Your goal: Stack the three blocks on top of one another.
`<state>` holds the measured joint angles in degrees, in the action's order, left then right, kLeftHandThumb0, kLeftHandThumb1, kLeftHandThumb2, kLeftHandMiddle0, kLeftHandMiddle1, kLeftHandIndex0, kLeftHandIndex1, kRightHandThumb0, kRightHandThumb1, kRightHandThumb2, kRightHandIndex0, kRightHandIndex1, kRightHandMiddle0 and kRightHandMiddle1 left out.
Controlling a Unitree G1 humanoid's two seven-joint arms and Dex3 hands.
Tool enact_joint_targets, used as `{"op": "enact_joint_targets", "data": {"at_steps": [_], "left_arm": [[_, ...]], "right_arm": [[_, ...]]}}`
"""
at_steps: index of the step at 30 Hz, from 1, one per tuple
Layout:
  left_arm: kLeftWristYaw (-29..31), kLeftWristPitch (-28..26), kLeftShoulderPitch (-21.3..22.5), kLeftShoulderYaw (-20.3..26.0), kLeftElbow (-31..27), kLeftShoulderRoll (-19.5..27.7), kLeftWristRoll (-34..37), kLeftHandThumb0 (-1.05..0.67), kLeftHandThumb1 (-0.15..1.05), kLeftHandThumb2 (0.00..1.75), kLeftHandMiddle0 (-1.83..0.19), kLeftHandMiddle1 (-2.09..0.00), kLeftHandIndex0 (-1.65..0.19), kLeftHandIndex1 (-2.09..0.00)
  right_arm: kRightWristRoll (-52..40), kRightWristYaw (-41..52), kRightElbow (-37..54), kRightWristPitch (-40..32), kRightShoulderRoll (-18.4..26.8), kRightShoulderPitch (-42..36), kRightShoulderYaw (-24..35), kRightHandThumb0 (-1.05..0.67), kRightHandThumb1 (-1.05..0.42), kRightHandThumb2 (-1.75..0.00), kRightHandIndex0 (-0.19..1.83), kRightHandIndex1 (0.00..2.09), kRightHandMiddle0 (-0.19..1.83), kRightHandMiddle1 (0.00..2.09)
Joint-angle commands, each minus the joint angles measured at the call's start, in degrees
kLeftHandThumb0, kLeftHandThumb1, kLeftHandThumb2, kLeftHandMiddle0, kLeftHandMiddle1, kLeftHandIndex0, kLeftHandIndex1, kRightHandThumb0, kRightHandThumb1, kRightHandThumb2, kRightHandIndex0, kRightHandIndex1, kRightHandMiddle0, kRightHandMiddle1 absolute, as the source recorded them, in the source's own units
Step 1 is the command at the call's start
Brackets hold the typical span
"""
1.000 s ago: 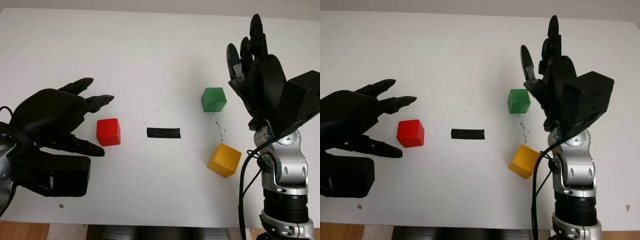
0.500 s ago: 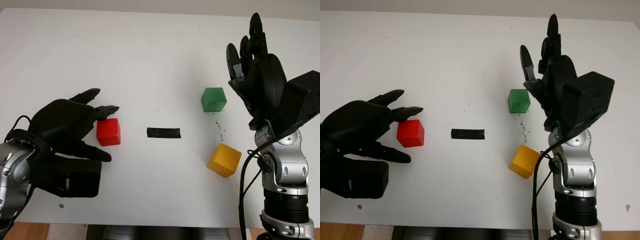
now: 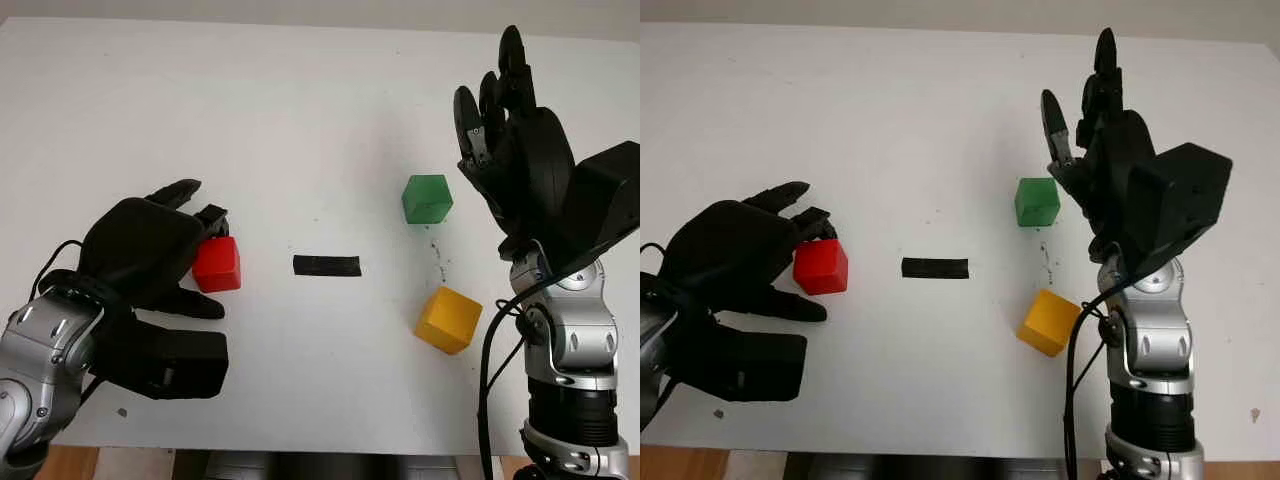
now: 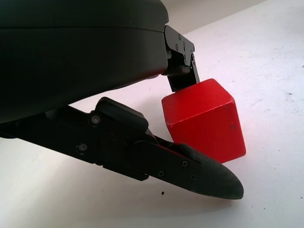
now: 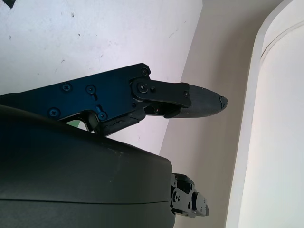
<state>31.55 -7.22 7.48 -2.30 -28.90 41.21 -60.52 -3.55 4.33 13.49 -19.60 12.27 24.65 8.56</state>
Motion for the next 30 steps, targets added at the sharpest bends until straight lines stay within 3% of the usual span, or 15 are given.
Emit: {"op": "enact_joint_targets", "data": {"at_steps": [1,5,8,12,15,17,19,24,30], "left_arm": [[0.3,0.1,-0.3,-0.2,-1.1,-0.5,-0.4,-0.88,1.04,0.05,-0.19,-0.08,-0.13,-1.19],[-0.7,1.1,-0.7,0.5,-0.9,-1.0,0.7,-0.83,1.04,0.06,-0.25,-0.1,-0.19,-1.23],[-1.8,1.3,-1.1,0.8,-1.0,-1.5,0.3,-0.65,1.05,0.08,-0.29,-0.12,-0.23,-1.28],[-3.8,1.7,-1.5,1.1,-1.3,-2.1,0.1,-0.44,1.05,0.13,-0.33,-0.15,-0.18,-1.53],[-5.2,2.4,-1.7,1.5,-1.2,-2.6,1.3,-0.42,1.05,0.13,-0.31,-0.25,-0.17,-1.51],[-5.5,3.0,-1.7,1.9,-1.1,-2.5,2.7,-0.41,1.05,0.17,-0.14,-0.6,-0.15,-1.53],[-5.3,3.3,-1.7,2.3,-1.0,-2.6,4.3,-0.41,1.05,0.19,-0.08,-0.71,-0.13,-1.55],[-5.5,3.4,-1.6,3.1,-1.4,-2.6,6.4,-0.4,1.05,0.21,-0.07,-0.77,-0.11,-1.59],[-6.9,5.0,-0.2,4.7,-0.6,-2.4,11.3,-0.39,1.05,0.2,-0.08,-0.81,-0.15,-1.47]], "right_arm": [[-0.2,0.1,0.3,0.6,0.6,-0.3,0.6,-0.62,-1.05,-0.5,-0.19,0.0,-0.19,0.0],[-0.2,0.0,0.4,0.5,0.6,-0.4,0.6,-0.62,-1.05,-0.49,-0.19,0.0,-0.19,0.0],[-0.1,-0.2,0.5,0.3,0.6,-0.4,0.6,-0.62,-1.05,-0.49,-0.19,0.0,-0.19,0.0],[0.0,-0.3,0.8,0.1,0.6,-0.5,0.5,-0.63,-1.05,-0.48,-0.19,0.0,-0.19,0.0],[0.0,-0.2,0.6,0.5,0.6,-0.5,0.4,-0.62,-1.05,-0.48,-0.19,0.0,-0.19,0.0],[0.1,-0.3,0.5,0.6,0.5,-0.5,0.4,-0.62,-1.05,-0.48,-0.19,0.0,-0.19,0.0],[0.2,-0.2,0.4,0.7,0.5,-0.6,0.3,-0.62,-1.05,-0.48,-0.19,0.0,-0.19,0.0],[1.0,-0.2,0.3,1.0,0.8,-0.6,0.0,-0.62,-1.05,-0.47,-0.19,0.0,-0.19,0.0],[1.0,0.1,0.5,0.5,0.7,-0.7,0.0,-0.63,-1.05,-0.47,-0.19,0.0,-0.19,0.0]]}}
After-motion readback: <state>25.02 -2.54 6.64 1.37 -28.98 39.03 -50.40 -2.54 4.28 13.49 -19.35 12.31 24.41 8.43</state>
